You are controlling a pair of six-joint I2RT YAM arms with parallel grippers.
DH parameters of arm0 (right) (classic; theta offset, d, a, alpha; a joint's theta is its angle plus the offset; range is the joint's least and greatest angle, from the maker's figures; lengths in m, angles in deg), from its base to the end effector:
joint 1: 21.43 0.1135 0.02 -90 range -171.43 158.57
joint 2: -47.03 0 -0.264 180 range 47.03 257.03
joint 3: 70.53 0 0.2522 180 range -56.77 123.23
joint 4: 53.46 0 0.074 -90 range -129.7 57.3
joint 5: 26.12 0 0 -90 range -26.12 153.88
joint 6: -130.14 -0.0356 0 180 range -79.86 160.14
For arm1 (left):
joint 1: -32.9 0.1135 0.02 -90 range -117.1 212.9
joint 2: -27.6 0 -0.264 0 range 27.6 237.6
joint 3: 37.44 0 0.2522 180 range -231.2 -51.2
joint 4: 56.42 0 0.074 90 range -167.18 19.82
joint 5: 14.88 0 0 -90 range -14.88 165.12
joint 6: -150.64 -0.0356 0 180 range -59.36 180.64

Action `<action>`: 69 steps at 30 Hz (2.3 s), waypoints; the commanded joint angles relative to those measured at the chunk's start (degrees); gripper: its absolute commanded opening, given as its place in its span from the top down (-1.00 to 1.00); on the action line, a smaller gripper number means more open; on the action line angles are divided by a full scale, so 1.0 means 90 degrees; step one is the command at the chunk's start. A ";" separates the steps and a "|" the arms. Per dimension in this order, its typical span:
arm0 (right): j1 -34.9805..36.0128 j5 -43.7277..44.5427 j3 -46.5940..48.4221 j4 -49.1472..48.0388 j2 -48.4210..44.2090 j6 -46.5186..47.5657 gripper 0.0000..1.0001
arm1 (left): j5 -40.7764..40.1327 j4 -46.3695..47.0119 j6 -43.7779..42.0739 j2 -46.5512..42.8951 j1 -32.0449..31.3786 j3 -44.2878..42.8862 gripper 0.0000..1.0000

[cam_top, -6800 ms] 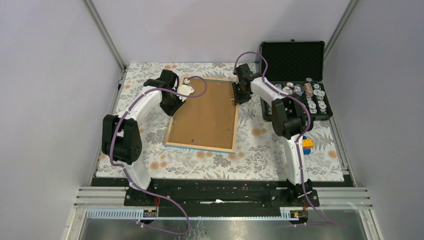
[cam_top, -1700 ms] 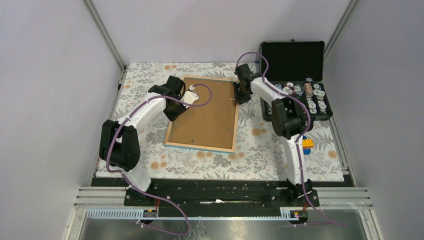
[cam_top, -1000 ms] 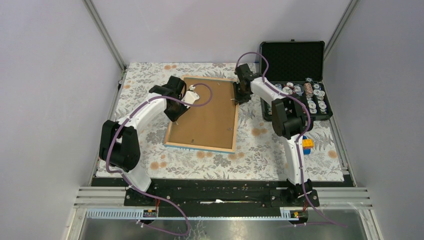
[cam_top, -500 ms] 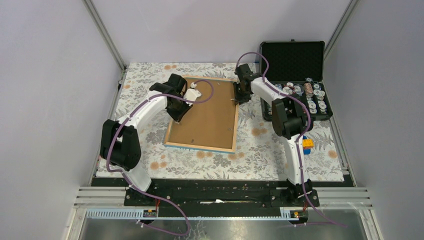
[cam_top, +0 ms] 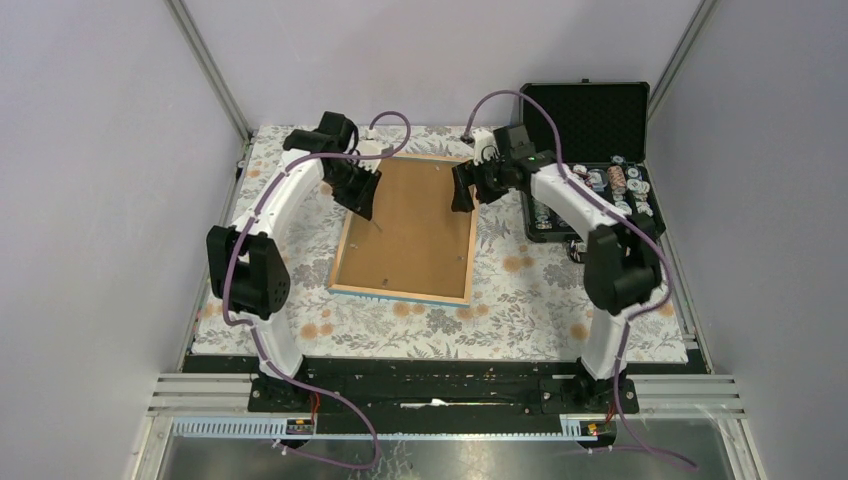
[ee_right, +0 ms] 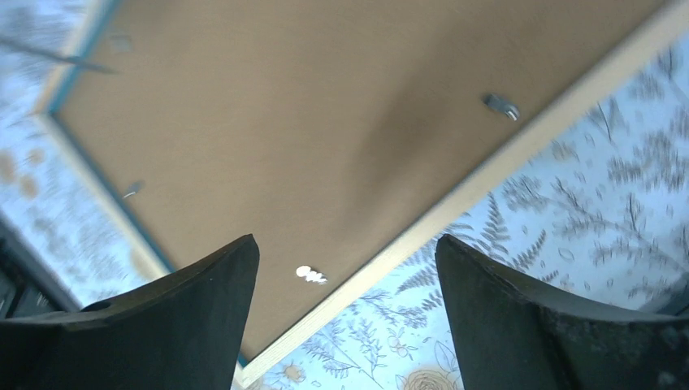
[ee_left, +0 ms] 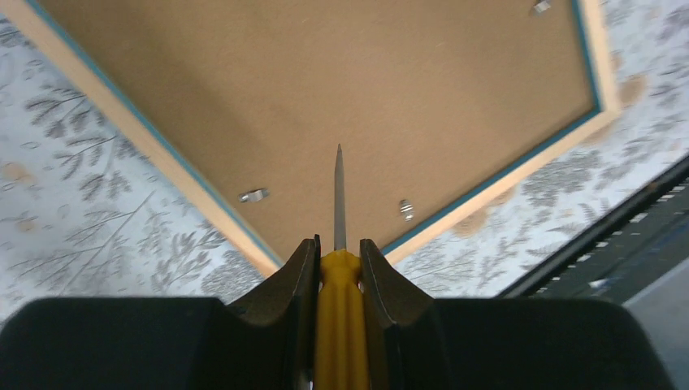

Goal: Take the photo out of the frame

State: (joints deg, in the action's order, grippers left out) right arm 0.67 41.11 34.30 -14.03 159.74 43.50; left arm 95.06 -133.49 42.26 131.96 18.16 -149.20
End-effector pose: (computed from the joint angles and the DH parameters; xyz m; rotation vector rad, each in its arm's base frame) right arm 0.4064 0.1799 0.2439 -0.7123 2.2969 0.6288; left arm 0.3576 -0.1066 0.3010 0.8640 2.6024 -0.4659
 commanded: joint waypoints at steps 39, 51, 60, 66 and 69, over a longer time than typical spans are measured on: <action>0.1326 -0.1163 -0.0713 -0.0828 -0.1288 0.2125 1.00 | 0.3059 0.0676 0.1536 -0.0342 0.0220 -0.0530 -0.89; -0.0493 -0.0201 -0.2865 0.1009 -0.2587 0.2507 1.00 | 0.1509 0.1935 0.1358 -0.1148 0.0622 0.0378 -0.97; -0.1095 0.1643 -0.4353 0.0854 -0.2904 0.2206 1.00 | 0.0290 0.2526 0.1708 -0.1229 0.0631 0.0822 -0.97; -0.1216 0.2443 -0.4486 0.0480 -0.2533 0.1302 1.00 | 0.0104 0.3366 0.2030 -0.1457 0.0676 0.1460 -0.97; -0.1223 0.2840 -0.4496 0.0348 -0.2335 0.1140 0.98 | -0.0344 0.3725 0.1969 -0.1640 0.0673 0.1825 -0.97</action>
State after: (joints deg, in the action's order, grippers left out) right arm -10.06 59.43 -6.01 -7.97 136.90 58.16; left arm 97.31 -107.40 59.07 121.55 23.91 -135.71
